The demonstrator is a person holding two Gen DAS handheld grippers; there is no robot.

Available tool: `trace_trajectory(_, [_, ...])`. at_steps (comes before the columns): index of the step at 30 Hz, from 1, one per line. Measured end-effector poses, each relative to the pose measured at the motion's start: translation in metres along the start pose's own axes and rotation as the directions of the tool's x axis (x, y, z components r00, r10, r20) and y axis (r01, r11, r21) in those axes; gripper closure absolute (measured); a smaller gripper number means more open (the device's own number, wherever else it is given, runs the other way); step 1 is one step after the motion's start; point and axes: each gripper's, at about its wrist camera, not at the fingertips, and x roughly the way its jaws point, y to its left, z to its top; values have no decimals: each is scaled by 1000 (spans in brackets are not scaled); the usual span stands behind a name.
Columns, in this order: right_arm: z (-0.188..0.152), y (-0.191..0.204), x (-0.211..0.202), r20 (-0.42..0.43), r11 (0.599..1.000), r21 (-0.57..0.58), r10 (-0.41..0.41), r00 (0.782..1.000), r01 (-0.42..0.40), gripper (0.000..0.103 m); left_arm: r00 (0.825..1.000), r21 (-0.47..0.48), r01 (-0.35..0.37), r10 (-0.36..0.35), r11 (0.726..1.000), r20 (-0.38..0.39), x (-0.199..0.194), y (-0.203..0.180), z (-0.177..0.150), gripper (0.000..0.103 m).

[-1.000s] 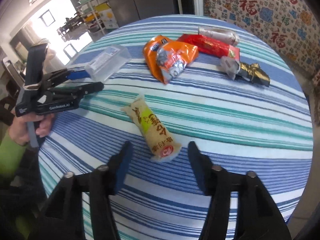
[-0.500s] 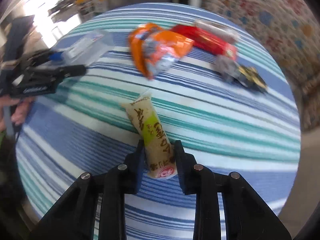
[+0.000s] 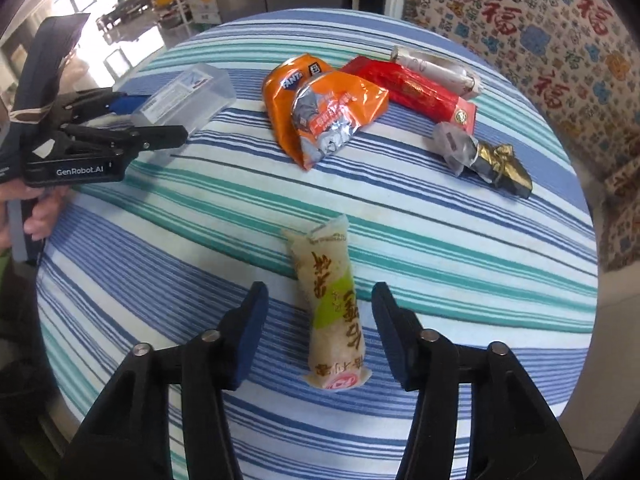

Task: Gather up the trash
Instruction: 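Carry the box and snack bar over the blue wastebasket with both tools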

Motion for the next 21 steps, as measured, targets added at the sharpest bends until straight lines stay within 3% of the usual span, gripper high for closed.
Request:
trace_trajectory(1, [1, -3, 2, -9, 1000, 18, -2, 1000, 2, 89, 1000, -4, 2, -2, 1000, 3, 1, 1, -1, 39])
trace_trajectory(3, [0, -11, -4, 21, 995, 94, 13, 1000, -15, 91, 1000, -16, 4, -4, 1000, 22, -4, 3, -3, 40])
trace_trajectory(10, [-27, -19, -44, 137, 965, 250, 40, 990, -74, 91, 996, -25, 45, -43, 999, 82, -38, -9, -24, 40])
trace_trajectory(21, [-78, -31, -76, 230, 895, 434, 0, 973, -103, 91, 981, 46, 135, -140, 990, 135, -73, -92, -35, 40])
